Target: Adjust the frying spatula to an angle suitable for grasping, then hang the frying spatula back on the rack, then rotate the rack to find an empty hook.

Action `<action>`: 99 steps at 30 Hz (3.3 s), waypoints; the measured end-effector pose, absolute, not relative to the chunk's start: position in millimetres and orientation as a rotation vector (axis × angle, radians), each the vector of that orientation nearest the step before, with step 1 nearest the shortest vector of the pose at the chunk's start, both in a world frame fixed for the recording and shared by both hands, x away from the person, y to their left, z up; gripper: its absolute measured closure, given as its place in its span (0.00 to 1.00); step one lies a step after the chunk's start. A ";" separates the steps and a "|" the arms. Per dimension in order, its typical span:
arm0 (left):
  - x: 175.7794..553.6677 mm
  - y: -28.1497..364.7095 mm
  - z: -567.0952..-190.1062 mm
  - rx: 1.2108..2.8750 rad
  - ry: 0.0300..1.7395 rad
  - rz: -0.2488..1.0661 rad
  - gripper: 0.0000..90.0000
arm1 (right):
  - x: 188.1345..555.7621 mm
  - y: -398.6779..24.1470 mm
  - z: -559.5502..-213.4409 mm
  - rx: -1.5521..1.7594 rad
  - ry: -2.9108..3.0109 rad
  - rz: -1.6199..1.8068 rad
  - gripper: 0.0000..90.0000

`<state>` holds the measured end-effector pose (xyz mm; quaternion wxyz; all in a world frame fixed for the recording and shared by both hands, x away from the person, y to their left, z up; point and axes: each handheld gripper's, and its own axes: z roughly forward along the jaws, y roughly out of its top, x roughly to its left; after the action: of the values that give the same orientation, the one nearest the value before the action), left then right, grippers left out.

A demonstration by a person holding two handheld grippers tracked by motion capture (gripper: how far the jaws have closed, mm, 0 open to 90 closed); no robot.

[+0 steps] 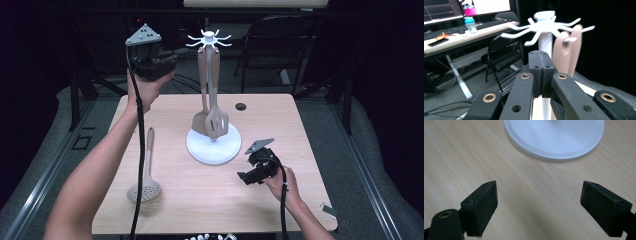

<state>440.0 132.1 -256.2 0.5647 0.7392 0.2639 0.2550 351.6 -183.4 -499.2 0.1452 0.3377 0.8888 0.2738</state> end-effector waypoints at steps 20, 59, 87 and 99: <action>461.3 123.6 -249.3 1.754 0.684 0.670 1.00 | 350.9 -182.8 -498.1 0.965 2.573 0.767 0.16; 428.3 132.0 -246.8 1.732 0.566 0.661 1.00 | 350.6 -181.5 -498.6 0.961 2.572 0.773 0.16; 452.7 123.5 -249.3 1.763 0.635 0.689 1.00 | 351.0 -181.2 -499.5 0.953 2.582 0.762 0.16; 459.0 125.6 -251.5 1.766 0.645 0.700 1.00 | 351.3 -181.2 -499.8 0.959 2.585 0.761 0.16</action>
<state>459.0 125.6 -251.5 0.5376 0.7421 0.2712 0.2944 351.3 -181.2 -499.8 0.1400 0.3321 0.8949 0.2633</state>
